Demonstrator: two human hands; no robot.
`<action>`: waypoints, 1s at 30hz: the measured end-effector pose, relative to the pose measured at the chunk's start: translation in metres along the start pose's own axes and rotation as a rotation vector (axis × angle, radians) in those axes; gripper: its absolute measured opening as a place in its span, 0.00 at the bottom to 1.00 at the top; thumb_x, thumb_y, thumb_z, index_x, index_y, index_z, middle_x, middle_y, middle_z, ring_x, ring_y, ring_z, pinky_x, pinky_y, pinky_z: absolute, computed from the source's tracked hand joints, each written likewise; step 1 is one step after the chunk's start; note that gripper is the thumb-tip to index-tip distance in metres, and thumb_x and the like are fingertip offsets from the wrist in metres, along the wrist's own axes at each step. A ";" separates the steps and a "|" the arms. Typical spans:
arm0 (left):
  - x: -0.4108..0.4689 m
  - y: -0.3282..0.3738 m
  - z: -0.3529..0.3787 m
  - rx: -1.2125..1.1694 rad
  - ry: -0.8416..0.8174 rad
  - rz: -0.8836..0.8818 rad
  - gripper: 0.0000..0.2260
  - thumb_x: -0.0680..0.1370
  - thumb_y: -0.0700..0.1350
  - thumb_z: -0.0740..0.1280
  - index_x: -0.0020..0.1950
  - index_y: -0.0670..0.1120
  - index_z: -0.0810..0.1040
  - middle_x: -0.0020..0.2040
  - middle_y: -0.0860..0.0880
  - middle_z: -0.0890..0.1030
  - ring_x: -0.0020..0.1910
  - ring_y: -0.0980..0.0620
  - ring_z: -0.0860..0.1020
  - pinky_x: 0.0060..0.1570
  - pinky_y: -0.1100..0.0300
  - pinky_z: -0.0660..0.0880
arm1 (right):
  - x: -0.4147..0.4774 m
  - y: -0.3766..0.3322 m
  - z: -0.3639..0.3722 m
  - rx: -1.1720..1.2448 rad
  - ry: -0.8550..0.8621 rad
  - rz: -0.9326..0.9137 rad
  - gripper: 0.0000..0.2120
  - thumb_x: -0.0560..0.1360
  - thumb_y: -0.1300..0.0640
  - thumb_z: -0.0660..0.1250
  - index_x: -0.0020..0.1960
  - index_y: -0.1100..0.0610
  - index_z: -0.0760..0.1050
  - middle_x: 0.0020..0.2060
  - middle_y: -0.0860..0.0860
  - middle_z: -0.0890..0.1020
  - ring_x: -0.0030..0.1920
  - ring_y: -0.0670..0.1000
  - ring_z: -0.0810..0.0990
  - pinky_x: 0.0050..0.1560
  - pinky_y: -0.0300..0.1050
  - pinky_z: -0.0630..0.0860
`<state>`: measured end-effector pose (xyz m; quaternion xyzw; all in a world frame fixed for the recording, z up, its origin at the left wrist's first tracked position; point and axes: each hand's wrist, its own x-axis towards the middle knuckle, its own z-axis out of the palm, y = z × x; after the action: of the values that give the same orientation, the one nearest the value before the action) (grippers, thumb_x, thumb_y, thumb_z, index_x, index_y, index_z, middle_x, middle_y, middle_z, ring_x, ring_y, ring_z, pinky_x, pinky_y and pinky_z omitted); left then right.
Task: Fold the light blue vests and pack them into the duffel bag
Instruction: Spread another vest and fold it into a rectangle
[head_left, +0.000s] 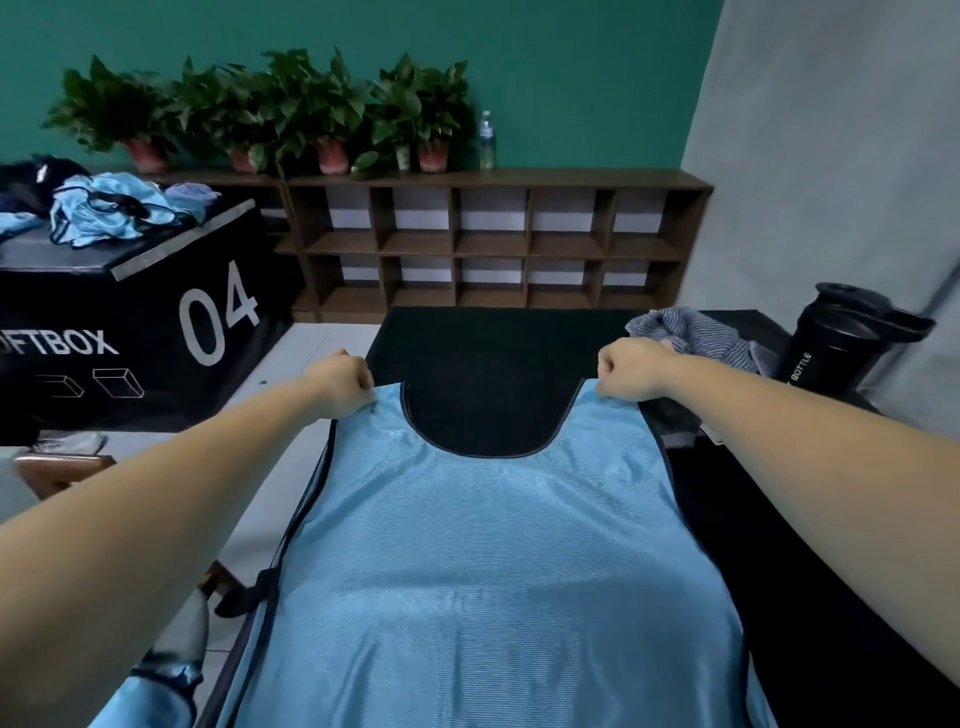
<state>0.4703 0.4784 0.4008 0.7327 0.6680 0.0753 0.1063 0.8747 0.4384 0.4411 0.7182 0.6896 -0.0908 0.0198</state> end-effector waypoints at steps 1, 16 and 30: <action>-0.002 0.001 -0.002 -0.027 0.022 -0.004 0.04 0.80 0.46 0.72 0.51 0.46 0.82 0.53 0.46 0.79 0.52 0.49 0.74 0.49 0.55 0.73 | -0.003 0.000 -0.003 0.030 0.034 -0.019 0.05 0.76 0.53 0.70 0.43 0.51 0.76 0.45 0.49 0.84 0.53 0.55 0.80 0.66 0.57 0.70; -0.108 0.010 -0.102 -0.279 0.145 0.158 0.03 0.79 0.48 0.74 0.45 0.52 0.84 0.42 0.54 0.86 0.46 0.51 0.84 0.44 0.56 0.80 | -0.104 -0.014 -0.063 0.266 0.202 -0.192 0.02 0.79 0.58 0.69 0.48 0.53 0.80 0.41 0.45 0.82 0.41 0.45 0.78 0.36 0.38 0.69; -0.310 0.022 -0.132 -0.318 0.093 0.231 0.04 0.81 0.49 0.74 0.47 0.52 0.85 0.41 0.54 0.86 0.42 0.52 0.83 0.45 0.53 0.80 | -0.293 -0.023 -0.060 0.315 0.224 -0.310 0.08 0.77 0.58 0.70 0.47 0.45 0.82 0.42 0.43 0.85 0.41 0.37 0.79 0.42 0.31 0.74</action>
<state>0.4280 0.1758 0.5437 0.7740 0.5635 0.2254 0.1804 0.8482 0.1594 0.5482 0.6038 0.7667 -0.1191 -0.1830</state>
